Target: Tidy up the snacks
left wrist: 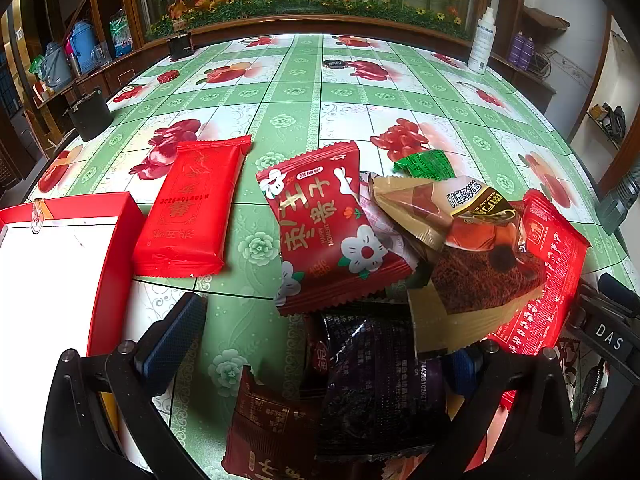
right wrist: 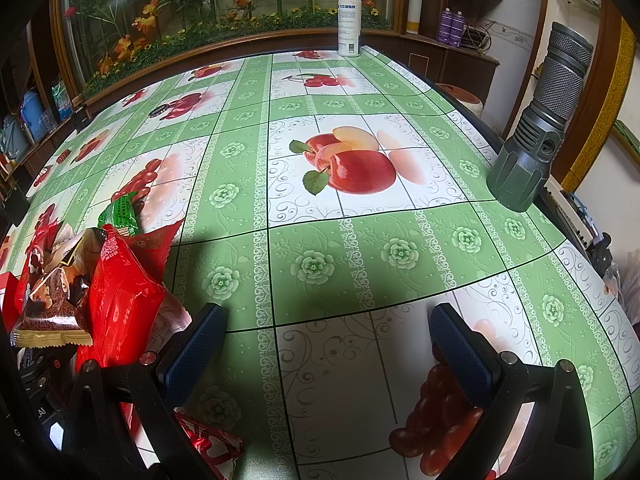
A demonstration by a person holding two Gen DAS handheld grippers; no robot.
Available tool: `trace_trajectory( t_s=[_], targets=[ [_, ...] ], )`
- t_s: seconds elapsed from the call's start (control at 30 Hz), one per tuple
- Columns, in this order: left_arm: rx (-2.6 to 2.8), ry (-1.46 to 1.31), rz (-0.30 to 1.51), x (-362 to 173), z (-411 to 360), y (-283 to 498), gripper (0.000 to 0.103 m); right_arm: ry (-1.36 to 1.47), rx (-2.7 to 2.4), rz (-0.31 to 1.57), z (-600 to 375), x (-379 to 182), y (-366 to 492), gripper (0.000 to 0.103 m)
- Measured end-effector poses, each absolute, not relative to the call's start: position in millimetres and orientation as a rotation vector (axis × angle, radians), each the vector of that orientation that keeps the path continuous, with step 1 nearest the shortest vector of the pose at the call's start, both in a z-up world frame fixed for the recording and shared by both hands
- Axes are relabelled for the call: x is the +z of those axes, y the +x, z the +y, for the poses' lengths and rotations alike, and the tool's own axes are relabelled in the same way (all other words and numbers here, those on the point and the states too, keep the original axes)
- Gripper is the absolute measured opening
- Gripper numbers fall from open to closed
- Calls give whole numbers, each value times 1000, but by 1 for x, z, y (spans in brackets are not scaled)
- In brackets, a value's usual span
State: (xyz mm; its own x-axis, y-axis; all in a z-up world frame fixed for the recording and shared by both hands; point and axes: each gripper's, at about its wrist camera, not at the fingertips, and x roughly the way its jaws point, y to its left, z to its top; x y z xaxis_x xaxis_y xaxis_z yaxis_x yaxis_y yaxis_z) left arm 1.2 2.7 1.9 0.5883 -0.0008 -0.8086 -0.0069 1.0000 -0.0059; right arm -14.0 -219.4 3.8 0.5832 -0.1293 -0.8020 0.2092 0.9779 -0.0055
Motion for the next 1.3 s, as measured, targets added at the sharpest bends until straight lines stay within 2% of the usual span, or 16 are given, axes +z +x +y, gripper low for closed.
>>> trace_trajectory(
  t_s=[0.4,0.67,0.77,0.93,1.0,1.13,1.23,1.3],
  targets=[
    [-44,4,980,10,7,-14,103,87,-157,950,-218,5,-25,103],
    [-76,140,757,69,26,-84,103,160,14,834,-220,33,-75,103],
    [-77,169,759,68,41,-101,103,113,61,797,-211,45,-89,103],
    [-104,161,800,52,59,-125,103,81,85,862,-193,40,-97,100],
    [-102,156,804,49,65,-130,103,73,81,916,-185,31,-93,96],
    [-123,136,830,50,71,-125,103,66,25,998,-171,13,-82,78],
    [-158,137,841,51,63,-119,103,38,-25,984,-167,12,-84,70],
    [-183,157,848,49,56,-115,103,23,-36,973,-166,12,-85,57]
  ],
)
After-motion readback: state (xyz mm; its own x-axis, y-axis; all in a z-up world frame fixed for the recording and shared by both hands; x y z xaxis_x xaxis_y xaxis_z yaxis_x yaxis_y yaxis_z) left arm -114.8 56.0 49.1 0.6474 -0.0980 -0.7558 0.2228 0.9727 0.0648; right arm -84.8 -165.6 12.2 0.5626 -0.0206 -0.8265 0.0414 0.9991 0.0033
